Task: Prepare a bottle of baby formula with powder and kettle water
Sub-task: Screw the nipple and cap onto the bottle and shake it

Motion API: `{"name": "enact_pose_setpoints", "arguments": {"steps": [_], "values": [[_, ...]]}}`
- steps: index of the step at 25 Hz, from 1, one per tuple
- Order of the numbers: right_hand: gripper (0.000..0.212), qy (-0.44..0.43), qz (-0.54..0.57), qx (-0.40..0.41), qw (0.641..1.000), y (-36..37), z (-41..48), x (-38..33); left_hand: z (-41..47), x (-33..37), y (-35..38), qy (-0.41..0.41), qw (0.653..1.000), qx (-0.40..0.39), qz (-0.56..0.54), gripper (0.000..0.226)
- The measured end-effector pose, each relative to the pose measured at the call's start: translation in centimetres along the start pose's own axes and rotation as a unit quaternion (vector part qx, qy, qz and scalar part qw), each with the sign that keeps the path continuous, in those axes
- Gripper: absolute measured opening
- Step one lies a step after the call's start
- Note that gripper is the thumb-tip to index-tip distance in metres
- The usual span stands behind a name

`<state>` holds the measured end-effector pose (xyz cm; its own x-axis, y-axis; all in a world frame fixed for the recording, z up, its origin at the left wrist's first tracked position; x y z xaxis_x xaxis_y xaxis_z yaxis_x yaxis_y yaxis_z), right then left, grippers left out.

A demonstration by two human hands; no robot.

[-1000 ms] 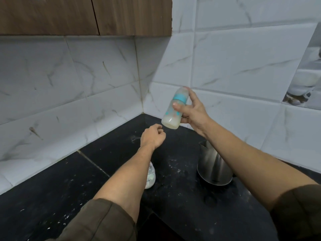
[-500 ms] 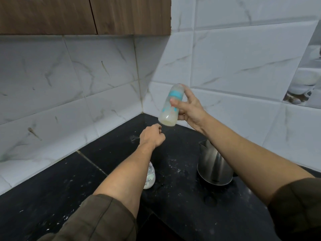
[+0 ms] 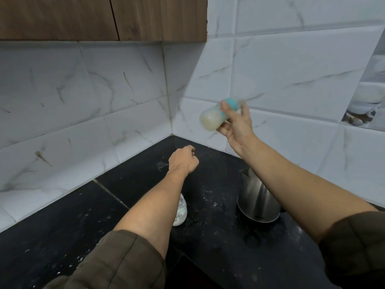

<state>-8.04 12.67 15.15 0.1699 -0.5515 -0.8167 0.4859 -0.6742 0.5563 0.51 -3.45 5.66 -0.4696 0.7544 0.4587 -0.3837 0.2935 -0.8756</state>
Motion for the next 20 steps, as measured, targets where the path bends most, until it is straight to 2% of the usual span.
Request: {"name": "enact_pose_setpoints", "arguments": {"steps": [1,3,5,7,8,9,11,13,15,17,18,20], "values": [[0.086,-0.006,0.046,0.038,0.998,-0.9,0.7,-0.1,0.0,-0.2,-0.1,-0.003,1.0,0.002,0.0,0.049],[0.082,0.009,0.042,0.027,0.999,-0.6,0.7,0.2,0.1,-0.3,-0.3,-0.004,1.0,0.007,0.005,0.048],[0.072,0.053,-0.077,-0.079,0.992,1.4,-0.8,1.1,0.0,0.1,-0.3,-0.001,1.0,0.009,0.013,0.04],[0.069,0.074,-0.166,-0.19,0.965,2.9,-2.4,2.2,-0.3,0.4,-0.5,-0.004,1.0,0.006,0.027,0.028],[0.069,0.069,-0.161,-0.197,0.965,2.9,-2.5,2.0,-0.4,0.4,-0.6,-0.005,1.0,0.008,0.027,0.028],[0.069,0.052,-0.129,-0.165,0.976,2.3,-2.1,1.5,-0.4,0.4,-0.6,-0.004,1.0,0.009,0.019,0.034],[0.065,0.019,-0.021,-0.04,0.999,0.1,-0.7,0.2,-0.4,0.1,-0.5,0.0,1.0,0.011,0.007,0.045],[0.062,0.013,0.055,0.006,0.998,-0.8,-0.1,0.1,-0.4,-0.2,-0.5,-0.002,1.0,0.011,0.01,0.047],[0.059,0.048,-0.009,-0.057,0.997,0.4,-0.9,0.8,-0.4,-0.2,-0.4,0.001,1.0,0.008,0.016,0.044],[0.057,0.092,-0.115,-0.175,0.974,2.4,-2.7,2.2,-0.6,0.1,-0.4,-0.001,1.0,0.003,0.026,0.03],[0.056,0.1,-0.13,-0.208,0.964,3.0,-3.2,2.5,-0.8,0.3,-0.6,-0.003,1.0,0.004,0.03,0.024],[0.051,0.075,-0.081,-0.171,0.979,2.9,-2.9,1.9,-0.8,0.3,-0.7,-0.002,1.0,0.006,0.023,0.033]]}}
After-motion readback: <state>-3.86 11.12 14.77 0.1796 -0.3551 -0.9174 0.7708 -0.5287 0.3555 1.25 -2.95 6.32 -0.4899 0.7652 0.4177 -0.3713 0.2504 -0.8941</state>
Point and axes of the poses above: each hand's wrist, its own z-axis towards the middle knuckle, its own y-axis out of the palm, x = y × z, the point moved 10 cm from there along z, towards the middle knuckle
